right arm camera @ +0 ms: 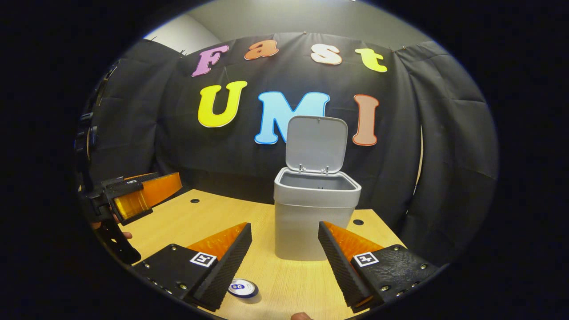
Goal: Press the lid of the desktop garbage bin to open it, pick up the crumpled paper on the desktop and throw it into the bin, then pick up the pop can on the desktop and drop it into the bin, and finally close the garbage bin lid.
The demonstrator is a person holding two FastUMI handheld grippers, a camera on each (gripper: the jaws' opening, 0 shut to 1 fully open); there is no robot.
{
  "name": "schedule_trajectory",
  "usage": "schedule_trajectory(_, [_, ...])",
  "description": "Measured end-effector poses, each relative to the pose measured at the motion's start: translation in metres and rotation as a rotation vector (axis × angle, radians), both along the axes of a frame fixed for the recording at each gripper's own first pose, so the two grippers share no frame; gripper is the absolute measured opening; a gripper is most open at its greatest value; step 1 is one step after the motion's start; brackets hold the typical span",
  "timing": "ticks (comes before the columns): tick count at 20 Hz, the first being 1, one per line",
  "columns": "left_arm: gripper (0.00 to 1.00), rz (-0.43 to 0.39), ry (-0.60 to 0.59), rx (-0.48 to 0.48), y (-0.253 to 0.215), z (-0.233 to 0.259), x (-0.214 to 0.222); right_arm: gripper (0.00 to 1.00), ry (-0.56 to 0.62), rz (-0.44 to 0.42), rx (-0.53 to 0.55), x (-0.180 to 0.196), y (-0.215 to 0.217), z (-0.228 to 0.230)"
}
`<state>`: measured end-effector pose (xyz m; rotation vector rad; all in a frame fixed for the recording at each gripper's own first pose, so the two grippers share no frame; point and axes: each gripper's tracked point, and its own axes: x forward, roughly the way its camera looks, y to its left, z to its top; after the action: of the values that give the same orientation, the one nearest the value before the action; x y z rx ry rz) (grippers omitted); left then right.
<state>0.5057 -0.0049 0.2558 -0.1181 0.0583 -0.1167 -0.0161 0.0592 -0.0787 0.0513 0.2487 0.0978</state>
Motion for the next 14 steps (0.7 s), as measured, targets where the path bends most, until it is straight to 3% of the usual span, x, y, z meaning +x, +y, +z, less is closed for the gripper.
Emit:
schedule_trajectory(7, [0.96, 0.023, 0.011, 0.057, 0.007, -0.003, -0.010, 0.96, 0.183, 0.192, 0.048, -0.014, 0.053, -0.050])
schedule_trajectory(14, [0.96, 0.029, 0.047, 0.063, 0.007, -0.011, -0.012, 0.96, 0.347, 0.250, 0.037, -0.021, 0.071, -0.093])
